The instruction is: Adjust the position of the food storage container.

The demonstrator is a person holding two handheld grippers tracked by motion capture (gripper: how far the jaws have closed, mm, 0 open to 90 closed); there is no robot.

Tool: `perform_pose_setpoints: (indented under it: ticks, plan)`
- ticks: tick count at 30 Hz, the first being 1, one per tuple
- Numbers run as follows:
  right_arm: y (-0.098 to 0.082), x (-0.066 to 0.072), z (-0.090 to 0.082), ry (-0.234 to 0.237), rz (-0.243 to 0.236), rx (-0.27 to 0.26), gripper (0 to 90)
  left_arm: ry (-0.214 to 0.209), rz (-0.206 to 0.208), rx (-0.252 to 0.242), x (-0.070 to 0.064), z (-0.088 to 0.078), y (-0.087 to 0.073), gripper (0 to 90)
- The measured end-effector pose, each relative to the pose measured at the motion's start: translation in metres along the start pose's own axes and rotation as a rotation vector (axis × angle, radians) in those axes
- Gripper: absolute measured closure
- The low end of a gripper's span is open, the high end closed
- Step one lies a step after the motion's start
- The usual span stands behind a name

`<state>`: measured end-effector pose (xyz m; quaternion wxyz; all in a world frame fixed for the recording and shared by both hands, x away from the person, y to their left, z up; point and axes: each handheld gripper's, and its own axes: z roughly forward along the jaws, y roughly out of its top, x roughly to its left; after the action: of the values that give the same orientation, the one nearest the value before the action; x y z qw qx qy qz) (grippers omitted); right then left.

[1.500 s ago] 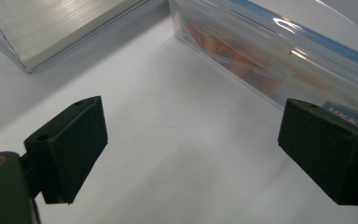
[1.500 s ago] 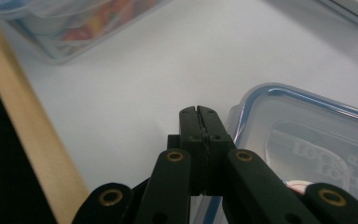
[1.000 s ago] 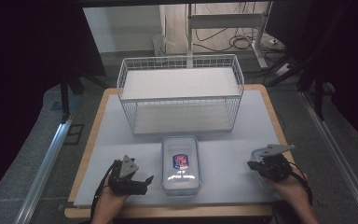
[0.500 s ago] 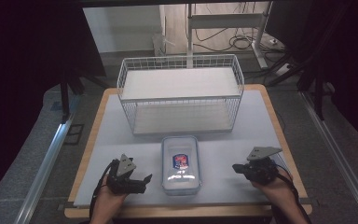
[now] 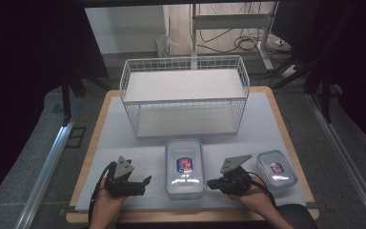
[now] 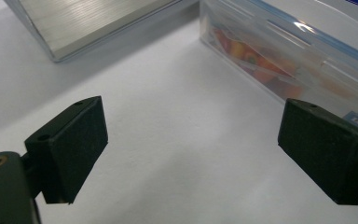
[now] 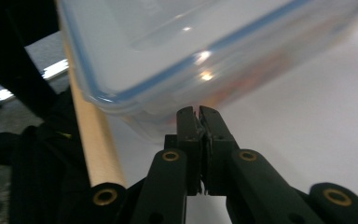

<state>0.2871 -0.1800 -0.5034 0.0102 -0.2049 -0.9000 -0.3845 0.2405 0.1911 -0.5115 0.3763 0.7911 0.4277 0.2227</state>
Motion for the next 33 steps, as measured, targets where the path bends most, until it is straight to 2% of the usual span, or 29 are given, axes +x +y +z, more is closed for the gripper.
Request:
perform_pose_setpoints:
  ticks: [1, 4, 6, 12, 15, 16, 17, 18, 19, 20, 23, 25, 27, 28, 30, 33]
  plan:
    - [0.0, 0.001, 0.002, 0.018, 0.0, 0.003, 89.1, 0.002, -0.004, -0.001, 0.001, -0.001, 0.0, 8.0]
    - [0.001, 0.006, 0.007, 0.017, -0.019, 0.013, 89.3, 0.011, -0.014, -0.005, 0.004, -0.002, -0.001, 8.0]
    - [0.003, 0.007, 0.01, 0.042, -0.012, 0.002, 89.3, 0.02, -0.02, -0.003, 0.006, -0.003, -0.002, 8.0]
    - [0.016, 0.021, 0.031, 0.087, -0.047, 0.009, 89.4, 0.044, -0.054, -0.01, 0.015, -0.007, -0.005, 8.1]
    - [0.029, 0.032, 0.05, 0.114, -0.074, 0.011, 89.4, 0.049, -0.071, -0.015, 0.019, -0.009, -0.007, 8.1]
    - [0.034, 0.035, 0.057, 0.116, -0.094, 0.013, 89.5, 0.06, -0.073, -0.015, 0.02, -0.01, -0.007, 8.1]
    - [0.037, 0.037, 0.061, 0.119, -0.105, 0.015, 89.5, 0.094, -0.079, -0.011, 0.022, -0.012, -0.009, 11.5]
    - [0.042, 0.041, 0.068, 0.115, -0.132, 0.027, 89.5, 0.091, -0.094, -0.014, 0.024, -0.014, -0.01, 11.0]
    - [0.044, 0.043, 0.07, 0.112, -0.149, 0.032, 89.4, 0.077, -0.112, -0.018, 0.027, -0.018, -0.013, 9.9]
    - [0.045, 0.042, 0.071, 0.113, -0.156, 0.031, 89.4, 0.079, -0.131, -0.02, 0.029, -0.021, -0.016, 9.4]
    - [0.041, 0.033, 0.063, 0.072, -0.134, 0.03, 89.4, 0.091, -0.138, -0.005, 0.032, -0.031, -0.022, 9.1]
    - [0.038, 0.02, 0.051, 0.016, -0.11, 0.01, 89.4, 0.088, -0.141, -0.022, 0.029, -0.039, -0.025, 7.6]
    - [0.037, 0.006, 0.04, -0.037, -0.085, -0.016, 89.4, 0.05, -0.159, -0.038, 0.024, -0.044, -0.026, 9.9]
    - [0.036, -0.002, 0.033, -0.075, -0.077, -0.029, 89.4, 0.042, -0.158, -0.036, 0.022, -0.045, -0.027, 12.4]
    - [0.034, -0.012, 0.025, -0.112, -0.06, -0.047, 89.3, 0.032, -0.149, -0.026, 0.015, -0.045, -0.029, 18.7]
    - [0.033, -0.027, 0.017, -0.152, -0.032, -0.073, 89.2, 0.004, -0.156, -0.023, 0.007, -0.046, -0.03, 35.8]
